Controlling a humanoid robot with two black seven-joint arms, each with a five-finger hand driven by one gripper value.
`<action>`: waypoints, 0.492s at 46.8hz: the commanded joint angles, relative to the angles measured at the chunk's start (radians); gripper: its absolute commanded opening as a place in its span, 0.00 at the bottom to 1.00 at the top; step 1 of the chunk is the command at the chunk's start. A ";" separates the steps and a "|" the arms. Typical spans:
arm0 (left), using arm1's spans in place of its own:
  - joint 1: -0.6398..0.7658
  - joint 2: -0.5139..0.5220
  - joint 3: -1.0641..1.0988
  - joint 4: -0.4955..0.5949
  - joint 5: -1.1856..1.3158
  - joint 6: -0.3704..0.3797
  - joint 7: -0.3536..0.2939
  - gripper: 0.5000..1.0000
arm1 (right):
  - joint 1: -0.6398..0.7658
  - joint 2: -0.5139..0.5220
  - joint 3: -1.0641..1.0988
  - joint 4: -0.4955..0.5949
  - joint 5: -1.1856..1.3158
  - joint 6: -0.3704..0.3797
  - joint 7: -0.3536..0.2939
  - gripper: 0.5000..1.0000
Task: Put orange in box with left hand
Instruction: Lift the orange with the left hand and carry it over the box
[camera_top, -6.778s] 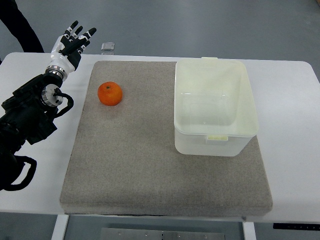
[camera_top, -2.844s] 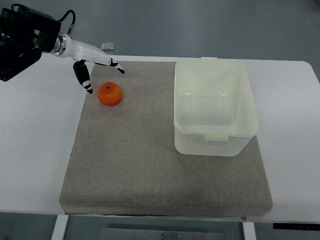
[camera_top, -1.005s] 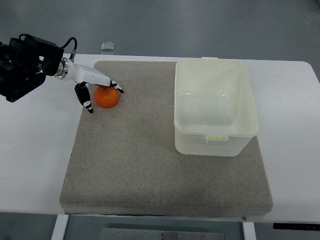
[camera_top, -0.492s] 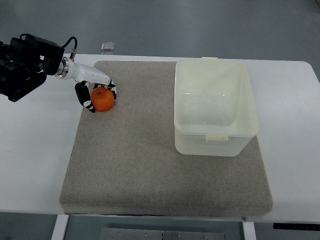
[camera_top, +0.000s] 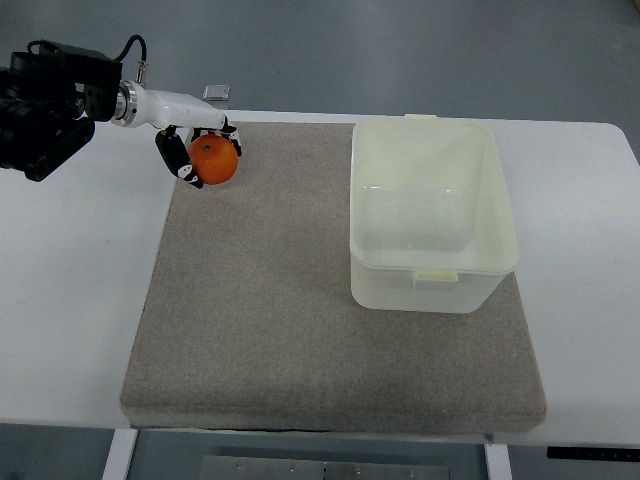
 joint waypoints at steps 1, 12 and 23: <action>-0.019 -0.009 0.001 0.003 -0.008 0.023 0.000 0.00 | 0.000 0.000 0.000 0.000 0.000 0.000 0.000 0.85; -0.044 -0.001 -0.005 -0.103 -0.008 0.075 0.000 0.00 | 0.000 0.000 0.000 0.000 0.000 0.000 0.000 0.85; -0.078 0.007 -0.033 -0.200 -0.007 0.176 0.000 0.00 | 0.000 0.000 0.000 0.000 0.000 0.000 0.000 0.85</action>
